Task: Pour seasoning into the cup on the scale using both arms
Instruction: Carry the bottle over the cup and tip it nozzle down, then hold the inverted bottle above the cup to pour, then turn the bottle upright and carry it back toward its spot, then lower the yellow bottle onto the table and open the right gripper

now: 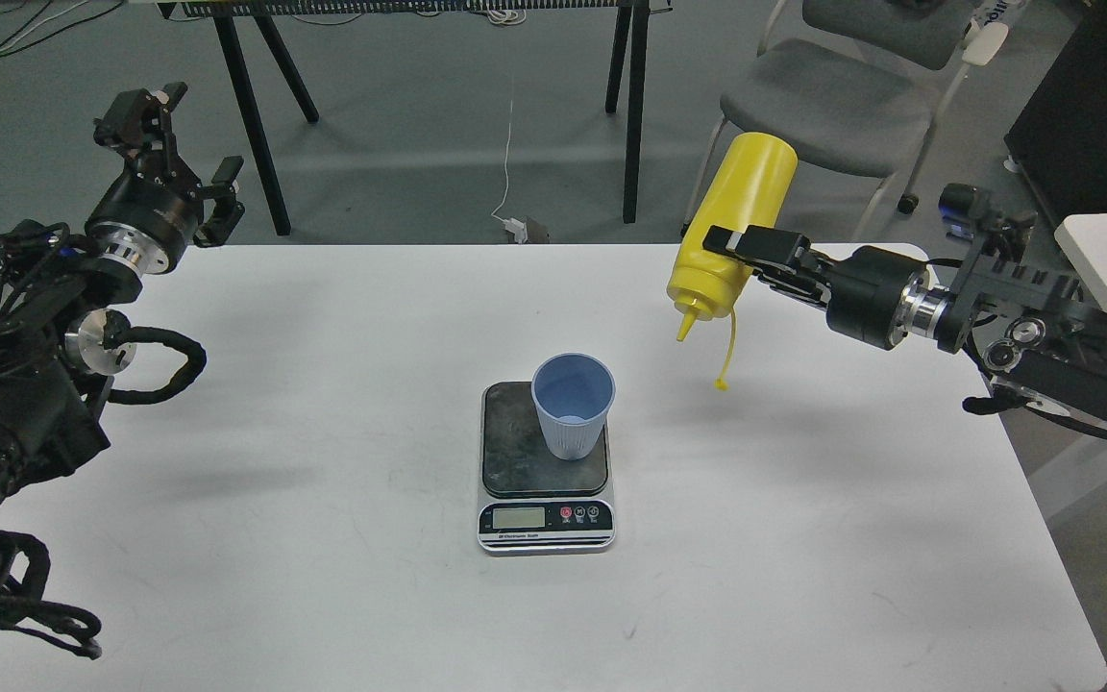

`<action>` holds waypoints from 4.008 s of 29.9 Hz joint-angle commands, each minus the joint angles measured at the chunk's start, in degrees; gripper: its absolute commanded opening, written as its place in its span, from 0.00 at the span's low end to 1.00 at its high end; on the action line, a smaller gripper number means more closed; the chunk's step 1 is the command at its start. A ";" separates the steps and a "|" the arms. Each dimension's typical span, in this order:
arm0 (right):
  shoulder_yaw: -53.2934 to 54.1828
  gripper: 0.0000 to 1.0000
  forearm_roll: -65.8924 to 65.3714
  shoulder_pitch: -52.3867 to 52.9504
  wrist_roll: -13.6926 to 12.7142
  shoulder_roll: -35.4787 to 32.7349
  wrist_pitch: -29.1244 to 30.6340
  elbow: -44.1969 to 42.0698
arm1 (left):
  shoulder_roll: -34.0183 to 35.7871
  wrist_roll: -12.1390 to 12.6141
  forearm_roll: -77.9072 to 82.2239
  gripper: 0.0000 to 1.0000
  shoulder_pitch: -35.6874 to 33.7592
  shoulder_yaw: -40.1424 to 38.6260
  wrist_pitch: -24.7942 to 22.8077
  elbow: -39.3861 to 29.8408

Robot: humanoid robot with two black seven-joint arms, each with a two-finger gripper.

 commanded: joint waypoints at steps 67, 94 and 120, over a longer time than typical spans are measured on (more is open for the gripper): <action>29.71 0.49 59.93 -19.19 -4.27 -0.49 21.35 6.11 | -1.09 0.00 0.35 0.94 -0.55 0.50 0.00 -0.26; 48.62 0.53 69.98 -55.00 0.00 17.96 21.35 8.69 | 0.14 0.00 0.44 0.94 -0.37 0.67 0.00 -0.17; 47.57 0.85 66.99 -55.70 0.00 22.45 21.35 2.88 | 0.14 0.00 0.44 0.94 -0.28 0.67 0.00 -0.17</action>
